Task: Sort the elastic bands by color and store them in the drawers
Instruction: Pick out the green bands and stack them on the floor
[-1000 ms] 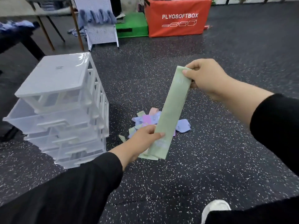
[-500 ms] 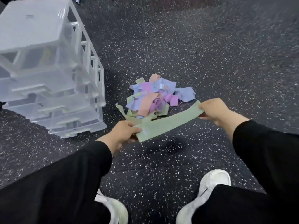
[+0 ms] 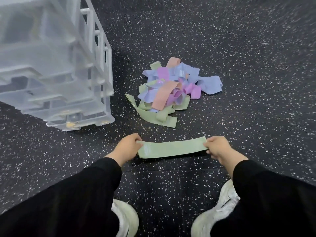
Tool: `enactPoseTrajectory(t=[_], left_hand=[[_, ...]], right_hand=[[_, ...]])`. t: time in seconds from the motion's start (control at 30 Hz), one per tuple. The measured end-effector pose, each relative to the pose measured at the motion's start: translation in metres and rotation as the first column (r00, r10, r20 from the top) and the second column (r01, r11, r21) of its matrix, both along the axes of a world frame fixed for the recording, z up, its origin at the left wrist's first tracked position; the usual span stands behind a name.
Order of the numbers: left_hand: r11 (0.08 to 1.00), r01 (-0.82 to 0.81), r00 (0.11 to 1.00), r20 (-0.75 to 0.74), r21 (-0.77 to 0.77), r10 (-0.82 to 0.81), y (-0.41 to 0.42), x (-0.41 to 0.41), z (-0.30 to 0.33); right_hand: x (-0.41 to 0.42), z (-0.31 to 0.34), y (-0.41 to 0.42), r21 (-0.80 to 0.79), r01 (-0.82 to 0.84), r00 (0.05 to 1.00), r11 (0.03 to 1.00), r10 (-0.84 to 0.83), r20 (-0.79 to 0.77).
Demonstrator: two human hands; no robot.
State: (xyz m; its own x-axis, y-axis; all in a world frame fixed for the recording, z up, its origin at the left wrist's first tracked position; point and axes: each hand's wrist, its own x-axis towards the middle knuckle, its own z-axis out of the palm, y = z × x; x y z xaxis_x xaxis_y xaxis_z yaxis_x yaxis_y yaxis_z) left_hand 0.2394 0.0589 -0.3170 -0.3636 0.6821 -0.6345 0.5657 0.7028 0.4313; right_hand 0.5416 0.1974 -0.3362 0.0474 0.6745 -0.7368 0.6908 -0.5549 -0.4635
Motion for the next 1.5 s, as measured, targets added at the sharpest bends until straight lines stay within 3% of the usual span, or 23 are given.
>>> enactPoseTrajectory(t=[0.17, 0.33, 0.43, 0.6, 0.77, 0.93, 1.03, 1.17, 1.3, 1.4, 1.5], left_hand=[[1.000, -0.012, 1.000, -0.014, -0.016, 0.012, 0.004, 0.001, -0.019], [0.993, 0.121, 0.981, -0.154, 0.009, -0.118, 0.010, 0.006, -0.027], [0.974, 0.223, 0.958, -0.191, 0.029, -0.214, 0.017, 0.011, -0.027], [0.956, 0.292, 0.944, -0.170, 0.028, -0.284, 0.031, 0.016, -0.028], [0.965, 0.246, 0.962, -0.148, 0.091, -0.231, 0.042, 0.013, -0.025], [0.971, 0.204, 0.974, -0.125, 0.125, -0.189, 0.049, 0.007, -0.026], [0.972, 0.186, 0.979, -0.112, 0.142, -0.171, 0.051, 0.003, -0.026], [0.974, 0.168, 0.983, -0.102, 0.151, -0.153, 0.055, 0.001, -0.025], [0.976, 0.143, 0.989, -0.069, 0.164, -0.134, 0.059, 0.003, -0.022], [0.975, 0.148, 0.988, -0.066, 0.163, -0.139, 0.060, 0.006, -0.019], [0.976, 0.160, 0.986, -0.063, 0.147, -0.152, 0.061, 0.009, -0.016]], right_hand=[[-0.003, -0.016, -0.005, -0.029, -0.003, 0.998, 1.000, 0.004, 0.058], [-0.011, -0.015, 0.000, 0.133, -0.278, 0.915, 0.951, 0.220, 0.339], [-0.033, -0.014, 0.006, 0.244, -0.386, 0.904, 0.889, 0.313, 0.290], [-0.091, -0.008, 0.022, 0.246, -0.397, 0.918, 0.884, 0.389, 0.084], [-0.137, -0.012, 0.025, 0.260, -0.482, 0.863, 0.837, 0.505, -0.025], [-0.159, -0.026, 0.023, 0.198, -0.576, 0.808, 0.793, 0.589, -0.011], [-0.166, -0.022, 0.026, 0.198, -0.539, 0.831, 0.819, 0.555, -0.035], [-0.165, -0.019, 0.032, 0.275, -0.313, 0.932, 0.909, 0.349, -0.095], [-0.161, -0.022, 0.037, 0.290, -0.162, 0.966, 0.943, 0.212, -0.150], [-0.154, -0.027, 0.036, 0.282, -0.320, 0.944, 0.904, 0.330, 0.013], [-0.142, -0.041, 0.035, 0.223, -0.590, 0.802, 0.776, 0.533, 0.268]])
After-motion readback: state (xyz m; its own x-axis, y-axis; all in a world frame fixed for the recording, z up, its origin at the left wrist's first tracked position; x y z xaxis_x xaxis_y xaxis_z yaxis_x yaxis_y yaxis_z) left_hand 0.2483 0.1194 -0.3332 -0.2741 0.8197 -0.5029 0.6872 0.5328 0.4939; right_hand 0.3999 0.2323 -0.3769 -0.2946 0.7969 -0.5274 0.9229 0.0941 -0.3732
